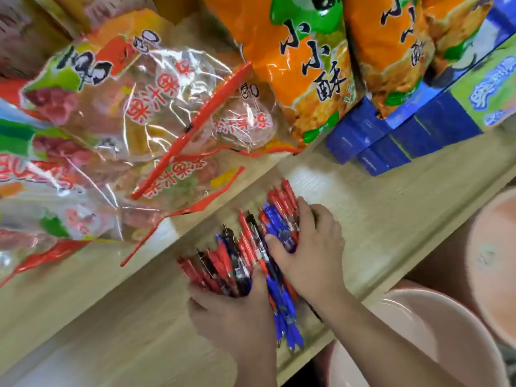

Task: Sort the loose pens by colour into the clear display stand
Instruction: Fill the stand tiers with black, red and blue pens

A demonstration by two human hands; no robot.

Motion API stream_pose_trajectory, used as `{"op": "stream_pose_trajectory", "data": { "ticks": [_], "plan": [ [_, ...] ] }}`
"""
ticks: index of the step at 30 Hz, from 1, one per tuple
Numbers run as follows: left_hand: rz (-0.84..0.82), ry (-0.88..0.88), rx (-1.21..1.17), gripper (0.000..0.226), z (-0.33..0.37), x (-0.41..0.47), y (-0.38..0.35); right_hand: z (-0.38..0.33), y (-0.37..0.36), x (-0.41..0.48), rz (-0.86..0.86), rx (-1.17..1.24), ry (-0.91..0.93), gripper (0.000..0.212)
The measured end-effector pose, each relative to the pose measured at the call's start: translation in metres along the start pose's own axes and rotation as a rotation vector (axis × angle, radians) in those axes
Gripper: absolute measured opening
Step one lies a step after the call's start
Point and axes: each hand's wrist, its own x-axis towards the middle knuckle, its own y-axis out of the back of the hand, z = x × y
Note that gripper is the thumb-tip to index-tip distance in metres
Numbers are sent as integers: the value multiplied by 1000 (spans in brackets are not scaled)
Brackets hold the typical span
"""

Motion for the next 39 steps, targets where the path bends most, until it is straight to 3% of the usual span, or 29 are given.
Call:
{"op": "stream_pose_trajectory", "data": {
  "ticks": [2,5,10,14,17,20,25,27,39],
  "plan": [
    [-54,66,-79,112,11,-2,0,-8,-8,-8,2,13,7,81],
    [-85,81,-211,103,24,-8,2,-16,-13,-14,64,77,-37,74],
    [-118,51,-348,64,33,-6,4,-18,-16,-14,54,123,-57,70],
    [-254,114,-397,32,41,-4,8,-22,-9,-12,4,233,-85,65],
    [-363,182,-475,22,46,-1,12,-26,-3,-12,-54,348,-132,59],
    [-482,197,-566,25,46,4,14,-30,5,-12,-74,410,-166,51],
    [-717,162,-683,33,56,8,18,-26,17,-7,-166,574,-242,18],
    [-777,154,-699,34,60,9,19,-24,20,-4,-199,639,-261,17],
    [-843,67,-702,42,67,8,17,-23,24,-2,-219,837,-348,15]
  ]
}}
